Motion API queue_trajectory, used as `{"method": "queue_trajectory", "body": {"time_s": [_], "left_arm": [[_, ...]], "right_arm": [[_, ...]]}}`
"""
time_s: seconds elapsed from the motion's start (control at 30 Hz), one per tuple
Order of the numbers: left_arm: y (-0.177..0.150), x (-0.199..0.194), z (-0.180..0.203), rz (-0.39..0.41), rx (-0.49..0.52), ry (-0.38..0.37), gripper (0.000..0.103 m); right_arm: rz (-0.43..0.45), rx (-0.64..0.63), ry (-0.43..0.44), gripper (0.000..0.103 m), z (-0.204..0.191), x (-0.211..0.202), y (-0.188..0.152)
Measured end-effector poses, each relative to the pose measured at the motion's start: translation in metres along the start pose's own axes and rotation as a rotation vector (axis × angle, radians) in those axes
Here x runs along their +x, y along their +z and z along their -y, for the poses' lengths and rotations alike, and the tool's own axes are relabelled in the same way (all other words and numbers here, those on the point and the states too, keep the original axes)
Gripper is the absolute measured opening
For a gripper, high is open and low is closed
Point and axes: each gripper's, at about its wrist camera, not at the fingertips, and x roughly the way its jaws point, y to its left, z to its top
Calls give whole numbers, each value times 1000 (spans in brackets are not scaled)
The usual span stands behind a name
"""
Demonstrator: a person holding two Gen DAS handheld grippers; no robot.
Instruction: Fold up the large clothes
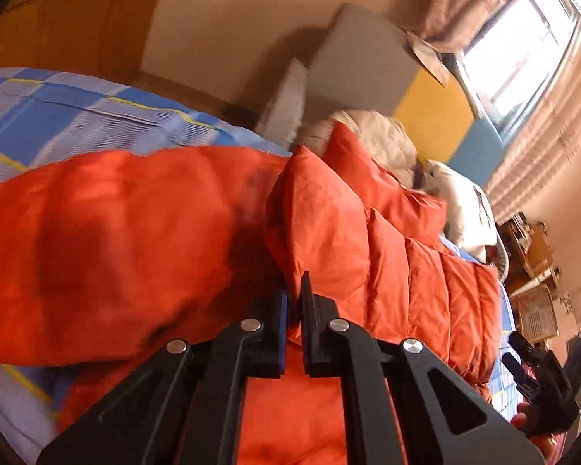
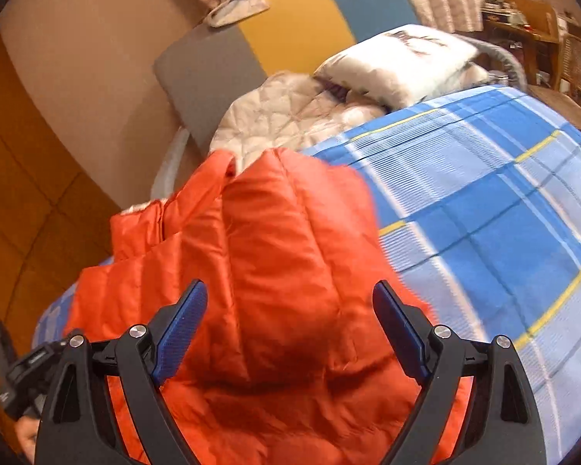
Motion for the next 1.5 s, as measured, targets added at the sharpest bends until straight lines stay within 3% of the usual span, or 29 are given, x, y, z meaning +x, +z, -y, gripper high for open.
{"method": "queue_trajectory", "body": {"time_s": [0.13,0.3,0.4,0.47,0.53,0.6,0.77,1.1,1.33,1.5], "left_arm": [[-4,1,-16,-20,47,98,5],[-15,14,-28,-45,61,151,6],[-18,18,-27,-46,76,173,11],[-20,12,-25,-32,71,176,25],[-24,0,-22,-7,75,156,51],[-30,-12,-17,30,99,176,60],[-39,-37,-24,55,58,169,60],[-61,-91,-63,101,16,237,67],[-72,-122,-122,120,-113,265,76],[-74,-152,-198,162,-351,304,76]], "right_arm": [[-62,-73,-51,87,-24,32,-5],[-123,-182,-177,88,-39,68,-20],[-121,-212,-226,89,-42,75,-24],[-125,-232,-254,89,-45,76,-23],[-118,-234,-261,89,-46,71,-23],[-98,-241,-264,89,-49,62,-25],[-61,-295,-239,89,-63,35,-40],[-97,-342,-168,89,-81,-8,-88],[-94,-384,-156,89,-88,-32,-119],[-98,-392,-162,89,-89,-35,-130]]}}
